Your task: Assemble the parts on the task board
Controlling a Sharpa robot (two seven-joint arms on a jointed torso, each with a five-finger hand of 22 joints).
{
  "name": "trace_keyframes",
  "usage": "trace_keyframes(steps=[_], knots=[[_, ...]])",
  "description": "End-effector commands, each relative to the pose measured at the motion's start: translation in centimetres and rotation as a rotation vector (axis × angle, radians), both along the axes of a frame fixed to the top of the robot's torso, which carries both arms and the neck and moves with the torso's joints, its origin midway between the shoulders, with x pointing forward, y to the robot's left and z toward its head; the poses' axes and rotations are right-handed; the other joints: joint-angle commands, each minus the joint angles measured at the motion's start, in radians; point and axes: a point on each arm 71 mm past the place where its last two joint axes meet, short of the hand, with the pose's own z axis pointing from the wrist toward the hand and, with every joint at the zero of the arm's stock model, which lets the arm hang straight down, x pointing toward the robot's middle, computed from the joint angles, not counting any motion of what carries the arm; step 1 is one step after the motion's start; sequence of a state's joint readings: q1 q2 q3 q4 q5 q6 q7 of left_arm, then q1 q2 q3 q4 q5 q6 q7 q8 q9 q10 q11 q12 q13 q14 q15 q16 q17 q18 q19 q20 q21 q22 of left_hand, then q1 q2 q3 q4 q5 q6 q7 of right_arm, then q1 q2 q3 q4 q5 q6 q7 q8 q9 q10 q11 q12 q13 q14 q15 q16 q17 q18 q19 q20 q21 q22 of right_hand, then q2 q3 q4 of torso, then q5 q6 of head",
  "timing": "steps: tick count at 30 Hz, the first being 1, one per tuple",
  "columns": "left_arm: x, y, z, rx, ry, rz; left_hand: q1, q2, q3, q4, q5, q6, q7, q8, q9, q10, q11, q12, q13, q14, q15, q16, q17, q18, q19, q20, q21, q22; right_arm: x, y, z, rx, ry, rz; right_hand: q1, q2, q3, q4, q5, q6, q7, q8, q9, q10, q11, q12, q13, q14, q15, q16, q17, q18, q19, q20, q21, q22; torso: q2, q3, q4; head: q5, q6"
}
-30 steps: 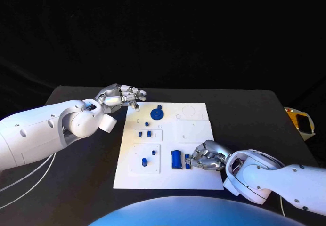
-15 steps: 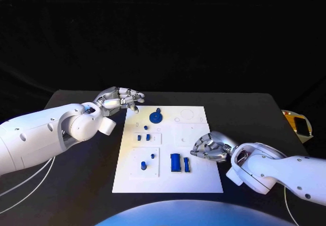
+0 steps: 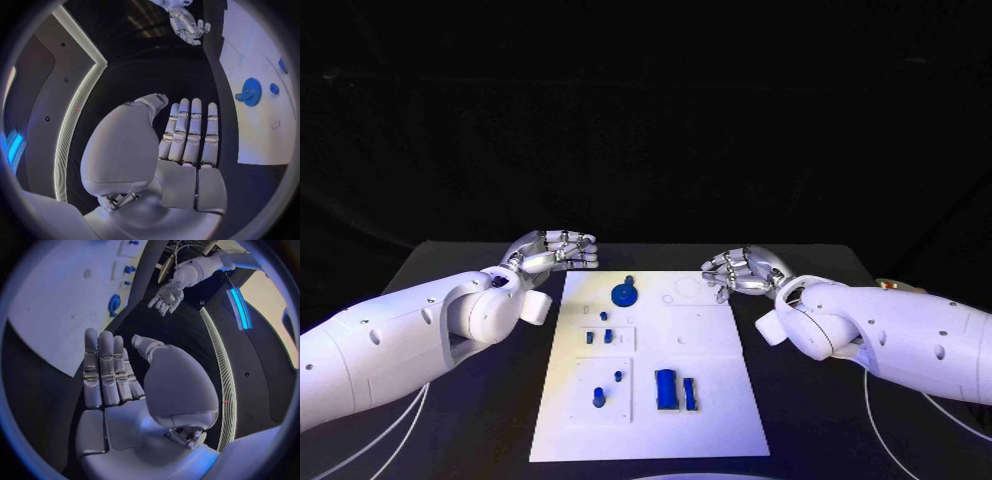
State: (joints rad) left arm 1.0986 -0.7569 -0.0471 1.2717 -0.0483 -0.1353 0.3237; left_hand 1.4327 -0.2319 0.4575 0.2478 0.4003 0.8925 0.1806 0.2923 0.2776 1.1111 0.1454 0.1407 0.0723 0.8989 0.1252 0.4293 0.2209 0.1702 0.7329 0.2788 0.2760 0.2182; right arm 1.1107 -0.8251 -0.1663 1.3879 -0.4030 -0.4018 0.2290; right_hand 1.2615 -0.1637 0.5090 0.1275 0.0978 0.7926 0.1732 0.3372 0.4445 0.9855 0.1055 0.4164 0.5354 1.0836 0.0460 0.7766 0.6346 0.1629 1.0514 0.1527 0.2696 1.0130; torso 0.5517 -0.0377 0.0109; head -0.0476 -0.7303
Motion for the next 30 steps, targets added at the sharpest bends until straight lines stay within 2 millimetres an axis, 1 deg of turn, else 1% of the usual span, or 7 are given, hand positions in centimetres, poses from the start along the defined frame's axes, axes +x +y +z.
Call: trace_keyframes(steps=[1,12,13,18,19,22,30], knots=[[0.6,0.4,-0.1,-0.047,-0.020,0.110,0.014,0.000,0.005,-0.010,-0.002,-0.028,-0.005,-0.015,-0.010,-0.064,0.025,-0.049,-0.008,-0.063,0.027,-0.076,-0.020,0.009,-0.005,0.009,-0.050,-0.035,1.5,-0.3,0.1,0.219,0.008,-0.031,-0.019,0.007,-0.008,0.005,-0.040,0.040,0.020,-0.029,-0.027,0.020,0.015,-0.085,-0.128,-0.031,0.016,-0.145,-0.083,0.020,-0.023,0.017,-0.087,-0.101,-0.019,0.0002,-0.0001,-0.002,0.021],[2.1,0.3,-1.7,-0.025,-0.043,0.251,-0.039,0.023,-0.169,0.018,-0.047,-0.095,-0.028,-0.096,-0.065,-0.254,-0.013,-0.078,-0.009,-0.261,0.072,-0.299,-0.109,-0.060,-0.098,0.012,-0.215,-0.155,5.2,-0.2,-1.0,0.305,-0.050,-0.077,-0.033,0.036,-0.086,-0.030,-0.034,0.019,0.048,-0.148,-0.118,-0.012,0.078,-0.312,-0.427,-0.158,0.106,-0.542,-0.343,0.020,-0.223,0.114,-0.208,-0.489,-0.027,0.0208,0.0048,0.010,0.059],[1.7,-0.1,-1.8,-0.017,-0.006,0.168,-0.453,0.232,-0.458,-0.248,-0.400,-0.893,-0.181,-0.292,-0.278,-1.111,-0.145,-0.141,-0.072,-0.899,-0.125,-0.429,-0.221,-0.170,-0.733,-0.279,-0.276,-0.218,5.1,-0.4,-1.0,0.207,-0.026,-0.110,-0.402,0.164,-0.509,-0.127,-0.098,-0.793,-0.173,-0.337,-0.444,-0.985,-0.105,-0.416,-0.535,-1.084,-0.046,-0.777,-0.635,-0.163,-1.051,-0.153,-0.270,-1.013,-0.027,0.0107,0.0025,0.009,0.046],[1.4,-0.4,-1.6,-0.011,-0.017,0.183,-0.631,0.232,-0.458,-0.248,-0.400,-0.893,-0.181,-0.292,-0.278,-1.111,-0.145,-0.141,-0.072,-0.899,-0.125,-0.429,-0.221,-0.170,-0.733,-0.279,-0.276,-0.218,4.7,0.1,-0.7,0.225,-0.040,-0.126,-0.555,0.164,-0.509,-0.127,-0.098,-0.793,-0.173,-0.337,-0.444,-0.985,-0.105,-0.416,-0.535,-1.084,-0.046,-0.777,-0.635,-0.163,-1.051,-0.153,-0.270,-1.013,-0.022,0.0170,-0.0007,0.018,0.066],[1.2,-0.6,-1.5,-0.009,-0.020,0.188,-0.662,0.232,-0.458,-0.248,-0.400,-0.893,-0.181,-0.292,-0.278,-1.111,-0.145,-0.141,-0.072,-0.899,-0.125,-0.429,-0.221,-0.170,-0.733,-0.279,-0.276,-0.218,4.5,0.3,-0.5,0.231,-0.045,-0.132,-1.262,0.164,-0.509,-0.127,-0.098,-0.793,-0.173,-0.337,-0.444,-0.985,-0.105,-0.416,-0.535,-1.084,-0.046,-0.777,-0.635,-0.163,-1.051,-0.153,-0.270,-1.013,-0.021,0.0192,-0.0017,0.021,0.073],[0.7,-1.0,-1.1,-0.001,-0.035,0.207,-1.433,0.232,-0.458,-0.248,-0.400,-0.893,-0.181,-0.292,-0.278,-1.111,-0.145,-0.141,-0.072,-0.899,-0.125,-0.429,-0.221,-0.170,-0.733,-0.279,-0.276,-0.218,4.0,0.9,0.0,0.253,-0.062,-0.154,-1.262,0.164,-0.509,-0.127,-0.098,-0.793,-0.173,-0.337,-0.444,-0.985,-0.105,-0.416,-0.535,-1.084,-0.046,-0.777,-0.635,-0.163,-1.051,-0.153,-0.270,-1.013,-0.015,0.0272,-0.0057,0.032,0.098],[-1.9,-2.8,0.9,0.036,-0.105,0.294,-1.433,0.232,-0.458,-0.248,-0.400,-0.893,-0.181,-0.292,-0.278,-1.111,-0.145,-0.141,-0.072,-0.899,-0.125,-0.429,-0.221,-0.170,-0.733,-0.279,-0.276,-0.218,1.2,3.6,2.9,0.336,-0.127,-0.253,-1.262,0.164,-0.509,-0.127,-0.098,-0.793,-0.173,-0.337,-0.444,-0.985,-0.105,-0.416,-0.535,-1.084,-0.046,-0.777,-0.635,-0.163,-1.051,-0.153,-0.270,-1.013,-0.007,0.0377,-0.0109,0.048,0.130]])
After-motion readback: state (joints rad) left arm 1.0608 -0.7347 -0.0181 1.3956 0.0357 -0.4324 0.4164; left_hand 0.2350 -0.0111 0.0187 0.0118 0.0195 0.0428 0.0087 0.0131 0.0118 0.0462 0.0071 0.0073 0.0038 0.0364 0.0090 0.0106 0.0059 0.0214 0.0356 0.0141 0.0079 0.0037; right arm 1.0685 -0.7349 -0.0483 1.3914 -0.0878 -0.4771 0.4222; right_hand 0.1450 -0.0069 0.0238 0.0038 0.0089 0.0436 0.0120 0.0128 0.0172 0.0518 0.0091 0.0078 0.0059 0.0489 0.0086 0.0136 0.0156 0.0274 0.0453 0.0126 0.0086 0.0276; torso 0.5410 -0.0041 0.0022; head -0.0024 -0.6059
